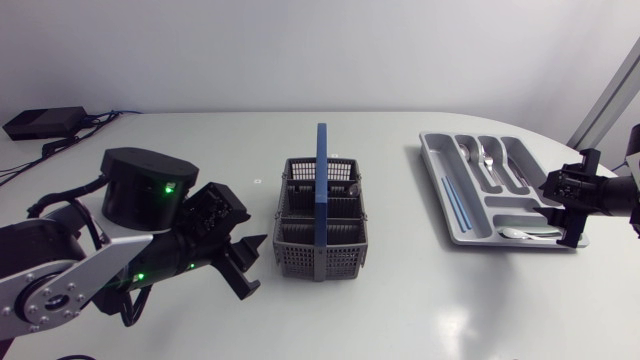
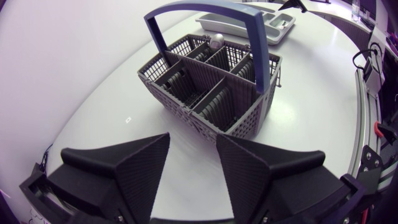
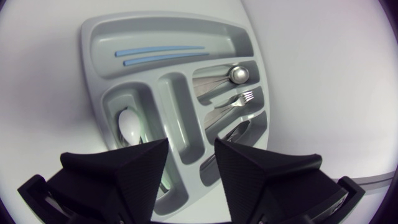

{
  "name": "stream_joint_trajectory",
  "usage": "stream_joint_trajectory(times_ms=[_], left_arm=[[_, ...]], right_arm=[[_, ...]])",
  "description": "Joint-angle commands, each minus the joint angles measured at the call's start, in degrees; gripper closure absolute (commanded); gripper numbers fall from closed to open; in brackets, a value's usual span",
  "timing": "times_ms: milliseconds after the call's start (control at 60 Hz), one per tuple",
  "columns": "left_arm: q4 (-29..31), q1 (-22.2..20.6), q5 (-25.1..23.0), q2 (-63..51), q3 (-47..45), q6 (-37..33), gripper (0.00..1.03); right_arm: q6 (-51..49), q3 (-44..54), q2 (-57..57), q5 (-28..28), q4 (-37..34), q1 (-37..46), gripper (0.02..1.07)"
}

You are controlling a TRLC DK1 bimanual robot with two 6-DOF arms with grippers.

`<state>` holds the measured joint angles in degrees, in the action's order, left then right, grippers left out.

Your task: Unload the cutlery basket into the drawer organizer.

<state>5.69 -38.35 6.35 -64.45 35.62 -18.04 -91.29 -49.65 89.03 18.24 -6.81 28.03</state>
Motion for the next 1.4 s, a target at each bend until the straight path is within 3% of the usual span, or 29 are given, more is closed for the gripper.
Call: stream_joint_trajectory(times_ms=[0,217,400,533,750,800,967,1150,1383], left_arm=[[0.9,-0.4,0.4,0.5,0.3,0.0,0.47],[2.7,-2.3,0.4,2.1,0.2,1.3,0.47],[4.8,-6.7,0.3,2.2,-0.6,1.7,0.47],[4.6,-6.7,0.3,2.0,-1.2,1.9,0.47],[2.5,-6.7,0.2,1.2,-3.4,2.0,0.46],[2.0,-6.7,0.2,1.2,-3.8,1.9,0.46],[1.3,-6.7,0.2,1.2,-4.4,1.9,0.46],[0.8,-6.8,0.2,1.3,-5.1,1.9,0.46],[0.6,-6.8,0.2,1.4,-5.5,1.8,0.46]], right_arm=[[6.4,-1.1,-5.1,2.5,-0.3,-0.9,0.24],[27.3,-1.9,-13.4,5.6,-4.5,-9.0,0.21],[47.1,-2.5,-11.5,4.8,-3.8,-22.9,0.21],[58.9,-5.8,-7.0,2.8,-4.9,-30.3,0.21],[74.9,-17.3,3.4,3.3,-17.4,-40.1,0.22],[79.3,-22.9,7.3,7.1,-22.4,-40.4,0.34],[85.4,-30.8,13.4,12.7,-31.0,-40.9,0.48],[86.9,-33.9,16.3,14.7,-37.0,-43.0,0.5],[90.2,-36.3,19.2,14.8,-39.2,-45.5,0.57]])
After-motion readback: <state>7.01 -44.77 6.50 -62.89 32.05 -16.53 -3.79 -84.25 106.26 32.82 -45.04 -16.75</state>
